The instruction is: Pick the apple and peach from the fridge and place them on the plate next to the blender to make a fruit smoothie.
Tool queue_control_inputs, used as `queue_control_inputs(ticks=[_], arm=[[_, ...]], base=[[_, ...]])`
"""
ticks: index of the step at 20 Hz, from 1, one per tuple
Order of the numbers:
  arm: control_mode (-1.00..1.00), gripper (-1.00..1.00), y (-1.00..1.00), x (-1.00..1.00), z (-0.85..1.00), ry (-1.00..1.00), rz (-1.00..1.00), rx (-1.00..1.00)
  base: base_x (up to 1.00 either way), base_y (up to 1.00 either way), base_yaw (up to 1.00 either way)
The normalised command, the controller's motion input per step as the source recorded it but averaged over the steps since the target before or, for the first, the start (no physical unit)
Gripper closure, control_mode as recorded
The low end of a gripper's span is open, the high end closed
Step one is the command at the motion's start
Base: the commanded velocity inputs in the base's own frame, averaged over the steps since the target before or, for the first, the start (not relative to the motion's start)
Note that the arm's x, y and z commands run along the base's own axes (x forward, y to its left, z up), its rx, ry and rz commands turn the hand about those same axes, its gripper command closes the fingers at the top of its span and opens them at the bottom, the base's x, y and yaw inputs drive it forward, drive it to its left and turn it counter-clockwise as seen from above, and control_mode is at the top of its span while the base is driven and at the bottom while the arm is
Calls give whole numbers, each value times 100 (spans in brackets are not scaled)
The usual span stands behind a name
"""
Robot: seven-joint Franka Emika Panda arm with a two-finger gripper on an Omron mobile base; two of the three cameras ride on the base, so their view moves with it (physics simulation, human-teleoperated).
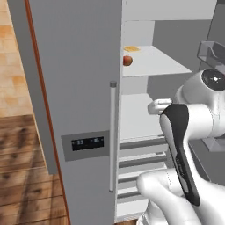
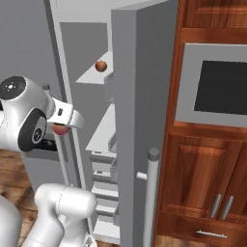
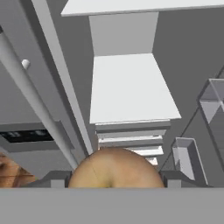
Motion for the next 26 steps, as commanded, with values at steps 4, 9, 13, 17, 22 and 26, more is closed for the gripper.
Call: queue_control_inputs(ticks=[4,9,13,17,22,26], arm=[[100,100,0,0,0,0,0,0],[100,100,0,0,0,0,0,0],[100,100,0,0,0,0,0,0],[100,100,0,0,0,0,0,0],[100,100,0,0,0,0,0,0],[100,100,0,0,0,0,0,0]], base=[[-69,0,12],[-50,9,35],[-33,16,51],[-43,34,82],[-28,25,100],[-23,19,100]])
